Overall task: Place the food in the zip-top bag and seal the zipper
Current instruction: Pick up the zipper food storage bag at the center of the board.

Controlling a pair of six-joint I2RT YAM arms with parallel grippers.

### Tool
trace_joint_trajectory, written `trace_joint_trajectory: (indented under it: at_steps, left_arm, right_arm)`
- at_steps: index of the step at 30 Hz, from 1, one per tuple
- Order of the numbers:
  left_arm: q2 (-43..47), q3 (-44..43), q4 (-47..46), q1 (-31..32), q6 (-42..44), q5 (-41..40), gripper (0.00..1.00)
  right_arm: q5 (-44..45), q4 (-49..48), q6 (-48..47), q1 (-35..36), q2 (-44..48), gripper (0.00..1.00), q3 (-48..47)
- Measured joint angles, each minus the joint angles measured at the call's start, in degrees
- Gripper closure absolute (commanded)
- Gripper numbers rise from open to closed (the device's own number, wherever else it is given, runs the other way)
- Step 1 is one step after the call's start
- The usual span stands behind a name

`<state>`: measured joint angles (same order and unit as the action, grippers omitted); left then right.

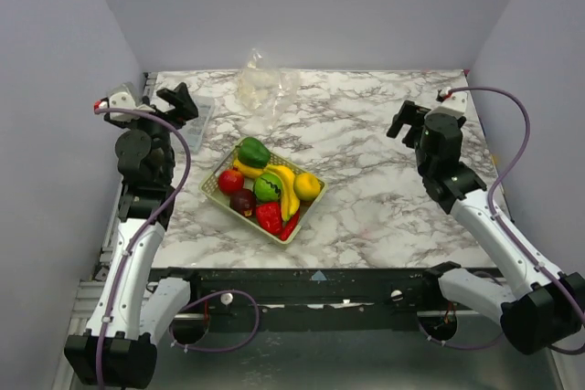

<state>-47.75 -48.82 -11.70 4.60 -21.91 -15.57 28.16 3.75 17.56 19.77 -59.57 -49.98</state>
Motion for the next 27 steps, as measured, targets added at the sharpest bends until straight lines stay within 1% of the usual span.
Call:
trace_joint_trajectory:
  at_steps: [4,9,13,18,24,27]
  left_arm:
    - [-5.25,-2.97,-0.11,0.0,0.0,5.79,0.01]
    - [-16.04,-8.72,2.38,0.0,-0.63,15.58,0.01]
    - [-24.44,-14.93,4.7,0.39,-1.46,21.29,0.01]
    - [-36.3,-25.2,9.44,2.4,-0.9,22.56,0.01]
    - [-54.97,-44.13,18.08,8.0,3.76,19.96,0.01]
    - [-62.79,-51.98,21.38,11.04,5.9,18.01,0.01]
  right_arm:
    - [-0.76,1.57,1.09,0.0,-2.58,0.0,-1.18]
    - [-4.9,2.84,2.58,0.0,-4.42,0.0,-1.51]
    - [-8.57,2.78,3.63,0.0,-4.63,0.0,-1.51]
    - [-12.74,2.8,4.98,0.0,-6.03,0.0,-1.11]
    - [-17.25,2.84,5.99,0.0,-7.8,0.0,-0.02]
    - [-18.43,2.89,6.01,0.0,-8.22,0.0,0.07]
